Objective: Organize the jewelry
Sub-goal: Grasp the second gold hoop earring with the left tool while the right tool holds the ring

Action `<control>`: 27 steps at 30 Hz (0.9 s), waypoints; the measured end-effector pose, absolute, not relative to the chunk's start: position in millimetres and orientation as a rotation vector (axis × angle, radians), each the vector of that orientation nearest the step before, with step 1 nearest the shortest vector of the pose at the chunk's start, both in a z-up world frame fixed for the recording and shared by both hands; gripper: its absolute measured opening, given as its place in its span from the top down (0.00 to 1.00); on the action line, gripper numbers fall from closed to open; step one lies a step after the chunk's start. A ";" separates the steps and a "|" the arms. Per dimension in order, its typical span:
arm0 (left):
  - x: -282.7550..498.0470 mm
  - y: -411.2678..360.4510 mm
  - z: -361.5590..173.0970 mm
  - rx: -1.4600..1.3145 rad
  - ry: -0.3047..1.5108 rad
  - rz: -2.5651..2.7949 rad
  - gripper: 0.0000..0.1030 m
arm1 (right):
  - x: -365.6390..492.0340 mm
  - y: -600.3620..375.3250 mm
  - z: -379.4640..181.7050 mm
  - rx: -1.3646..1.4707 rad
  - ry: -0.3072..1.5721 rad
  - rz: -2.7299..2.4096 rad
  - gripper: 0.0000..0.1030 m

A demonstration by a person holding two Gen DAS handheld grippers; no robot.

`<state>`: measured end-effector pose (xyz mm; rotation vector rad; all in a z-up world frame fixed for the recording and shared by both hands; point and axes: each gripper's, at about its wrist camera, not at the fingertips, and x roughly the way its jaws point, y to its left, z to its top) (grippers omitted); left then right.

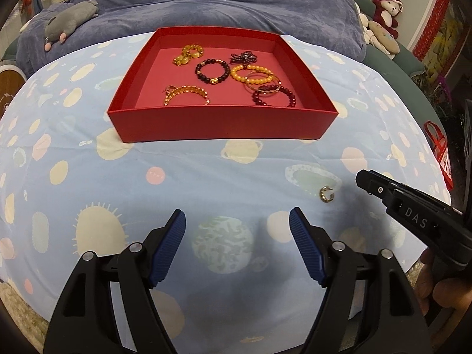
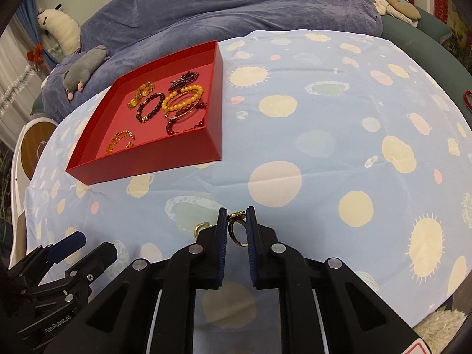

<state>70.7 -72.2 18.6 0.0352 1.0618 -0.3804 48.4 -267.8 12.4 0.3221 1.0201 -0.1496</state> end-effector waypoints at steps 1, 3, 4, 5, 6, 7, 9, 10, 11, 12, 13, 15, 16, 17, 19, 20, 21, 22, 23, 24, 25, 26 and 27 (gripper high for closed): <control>70.0 -77.5 18.8 0.037 1.061 -0.395 0.33 | 45.4 -271.0 13.4 0.324 1.020 -0.160 0.88; 69.5 -89.7 17.7 0.042 1.066 -0.425 0.33 | 39.4 -277.3 14.2 0.330 1.025 -0.177 0.88; 69.2 -95.9 16.5 0.044 1.067 -0.439 0.33 | 36.5 -279.8 14.7 0.328 1.026 -0.184 0.88; 69.2 -101.6 15.3 0.046 1.068 -0.449 0.33 | 33.2 -282.2 15.3 0.327 1.025 -0.192 0.88; 69.1 -107.5 14.0 0.046 1.070 -0.463 0.33 | 30.6 -284.5 15.5 0.327 1.026 -0.198 0.88; 69.2 -113.3 12.5 0.043 1.071 -0.476 0.33 | 28.7 -286.2 15.0 0.328 1.027 -0.203 0.88; 69.5 -124.2 8.7 0.043 1.072 -0.495 0.33 | 25.8 -291.0 12.6 0.344 1.031 -0.213 0.88; 69.7 -129.6 6.6 0.049 1.073 -0.501 0.33 | 24.8 -293.1 11.3 0.353 1.033 -0.216 0.88; 70.3 -134.2 4.4 0.057 1.073 -0.506 0.33 | 24.1 -294.7 10.2 0.361 1.033 -0.219 0.88; 70.5 -139.0 2.4 0.066 1.071 -0.511 0.35 | 24.2 -295.4 9.2 0.367 1.034 -0.219 0.88; 70.9 -143.2 0.2 0.080 1.071 -0.511 0.37 | 23.9 -295.6 8.5 0.372 1.035 -0.218 0.88; 72.1 -148.7 -3.9 0.094 1.071 -0.509 0.41 | 23.5 -295.4 7.9 0.375 1.034 -0.214 0.88; 73.3 -151.1 -6.1 0.102 1.073 -0.503 0.42 | 23.4 -295.2 7.6 0.376 1.034 -0.211 0.88; 74.1 -152.2 -8.3 0.107 1.075 -0.495 0.42 | 23.4 -295.3 6.7 0.380 1.036 -0.210 0.88; 74.5 -154.2 -10.2 0.112 1.066 -0.489 0.44 | 23.0 -295.8 5.4 0.386 1.037 -0.209 0.88; 74.1 -155.2 -10.3 0.122 1.060 -0.488 0.45 | 23.0 -296.3 4.6 0.389 1.037 -0.209 0.88; 73.6 -156.1 -10.3 0.131 1.054 -0.490 0.48 | 22.9 -296.7 4.1 0.391 1.038 -0.210 0.88; 72.7 -157.6 -10.5 0.143 1.045 -0.488 0.51 | 22.6 -296.9 3.4 0.394 1.039 -0.210 0.88; 72.1 -159.2 -10.8 0.156 1.037 -0.487 0.53 | 22.3 -297.5 2.8 0.397 1.040 -0.212 0.88; 71.2 -160.7 -10.9 0.168 1.028 -0.492 0.58 | 22.1 -298.0 2.4 0.400 1.041 -0.212 0.88; 70.6 -161.7 -11.2 0.180 1.022 -0.491 0.60 | 22.3 -298.1 2.1 0.402 1.041 -0.212 0.88; 69.5 -162.4 -11.3 0.188 1.015 -0.490 0.61 | 22.2 -298.1 1.7 0.404 1.041 -0.212 0.88; 68.2 -162.6 -11.4 0.192 1.007 -0.494 0.65 | 22.5 -298.2 1.3 0.405 1.042 -0.210 0.88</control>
